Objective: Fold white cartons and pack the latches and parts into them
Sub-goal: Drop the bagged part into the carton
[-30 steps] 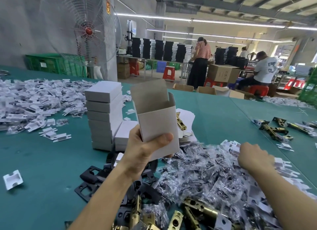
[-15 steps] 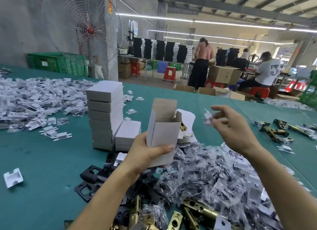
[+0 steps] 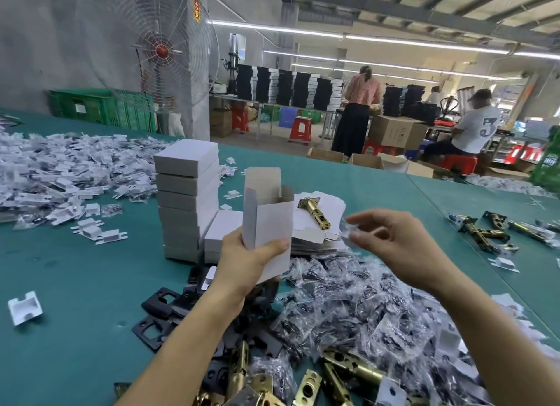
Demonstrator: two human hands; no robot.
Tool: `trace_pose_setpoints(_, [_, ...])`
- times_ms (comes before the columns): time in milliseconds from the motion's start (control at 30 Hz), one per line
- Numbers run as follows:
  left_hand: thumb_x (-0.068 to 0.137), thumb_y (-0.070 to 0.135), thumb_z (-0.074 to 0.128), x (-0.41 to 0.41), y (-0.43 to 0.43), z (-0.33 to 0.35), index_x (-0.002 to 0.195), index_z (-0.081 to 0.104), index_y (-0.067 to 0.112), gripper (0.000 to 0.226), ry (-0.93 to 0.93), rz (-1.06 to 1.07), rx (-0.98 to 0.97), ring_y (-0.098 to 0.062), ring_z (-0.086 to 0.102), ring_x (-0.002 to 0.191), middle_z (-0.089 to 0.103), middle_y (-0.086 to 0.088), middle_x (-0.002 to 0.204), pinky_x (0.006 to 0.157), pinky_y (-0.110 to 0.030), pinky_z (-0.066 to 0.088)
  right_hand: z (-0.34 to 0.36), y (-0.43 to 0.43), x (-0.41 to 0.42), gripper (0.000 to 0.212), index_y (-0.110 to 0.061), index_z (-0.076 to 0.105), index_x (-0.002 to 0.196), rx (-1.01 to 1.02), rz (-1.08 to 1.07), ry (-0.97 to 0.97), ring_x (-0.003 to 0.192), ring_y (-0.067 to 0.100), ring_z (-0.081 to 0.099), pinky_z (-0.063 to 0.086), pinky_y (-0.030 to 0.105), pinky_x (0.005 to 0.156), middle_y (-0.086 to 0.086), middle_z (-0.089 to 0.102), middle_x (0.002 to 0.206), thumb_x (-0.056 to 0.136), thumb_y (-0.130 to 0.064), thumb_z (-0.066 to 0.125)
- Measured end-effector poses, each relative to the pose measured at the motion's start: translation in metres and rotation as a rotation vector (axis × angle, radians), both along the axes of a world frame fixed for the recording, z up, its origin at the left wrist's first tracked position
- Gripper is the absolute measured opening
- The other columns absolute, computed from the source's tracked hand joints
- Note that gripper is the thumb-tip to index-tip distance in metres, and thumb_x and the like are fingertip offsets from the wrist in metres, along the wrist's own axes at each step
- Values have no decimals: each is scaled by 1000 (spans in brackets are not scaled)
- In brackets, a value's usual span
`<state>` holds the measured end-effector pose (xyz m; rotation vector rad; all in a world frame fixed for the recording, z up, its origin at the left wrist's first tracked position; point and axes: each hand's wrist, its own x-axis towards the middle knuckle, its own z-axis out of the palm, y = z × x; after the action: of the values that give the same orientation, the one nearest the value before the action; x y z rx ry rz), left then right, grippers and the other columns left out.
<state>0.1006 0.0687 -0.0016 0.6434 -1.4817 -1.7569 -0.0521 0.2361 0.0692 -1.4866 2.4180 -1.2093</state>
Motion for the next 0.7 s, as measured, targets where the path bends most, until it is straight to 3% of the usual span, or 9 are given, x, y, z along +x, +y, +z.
trace_pose_setpoints(100, [76, 11, 83, -2, 1, -1, 97, 70, 18, 26, 5, 5, -4, -25, 71, 82, 74, -6, 93, 55, -36, 60, -16, 2, -4, 11, -29, 73, 94, 63, -21, 6, 73, 3, 69, 57, 21, 72, -9, 73, 81, 86, -22, 75])
trace_pose_setpoints(167, [76, 11, 84, -2, 1, -1, 96, 70, 20, 26, 5, 9, -3, -25, 70, 83, 74, -4, 91, 56, -36, 60, -25, 4, -11, 7, -25, 77, 94, 242, -100, 120, 74, 1, 67, 55, 20, 73, -13, 73, 81, 87, -22, 75])
trace_pose_setpoints(267, [76, 11, 84, -2, 0, -2, 95, 71, 21, 25, 19, 16, 4, -25, 70, 85, 74, 0, 86, 59, -39, 61, -38, 16, -22, 13, -24, 76, 93, 495, -326, 240, 87, 18, 68, 57, 38, 79, -2, 74, 90, 86, -18, 67])
trace_pose_setpoints(333, [76, 12, 84, -3, 0, -1, 96, 71, 21, 26, 6, 18, -11, -27, 70, 88, 75, 0, 88, 69, -46, 62, -42, 27, -27, 16, -26, 74, 89, 527, -500, 266, 89, 30, 67, 56, 38, 75, 5, 72, 94, 83, -17, 62])
trace_pose_setpoints(400, [76, 12, 84, -3, 2, -1, 97, 72, 21, 26, -12, 12, -29, -28, 70, 90, 75, -1, 90, 77, -52, 61, -44, 36, -32, 9, -23, 71, 84, 576, -592, 254, 83, 31, 67, 55, 36, 70, 8, 70, 92, 81, -19, 63])
trace_pose_setpoints(500, [75, 12, 84, -4, 3, -2, 98, 72, 20, 27, -26, -14, -42, -28, 71, 88, 76, 1, 88, 75, -50, 61, -45, 39, -38, 14, -17, 75, 86, 630, -572, 224, 79, 29, 67, 57, 37, 71, 8, 70, 89, 88, -26, 64])
trace_pose_setpoints(600, [75, 11, 84, -2, 4, -2, 100, 72, 15, 27, -36, -73, -58, -24, 71, 79, 76, -3, 87, 61, -39, 60, -39, 39, -35, 21, -15, 76, 92, 565, -536, 230, 77, 30, 67, 55, 38, 74, 9, 71, 86, 96, -25, 58])
trace_pose_setpoints(700, [76, 8, 83, -1, 6, -2, 96, 72, 14, 24, -50, -144, -101, -17, 71, 66, 75, 0, 78, 53, -31, 57, -28, 36, -28, 20, -19, 75, 107, 515, -428, 242, 97, 28, 66, 53, 39, 86, 6, 74, 100, 96, -17, 58])
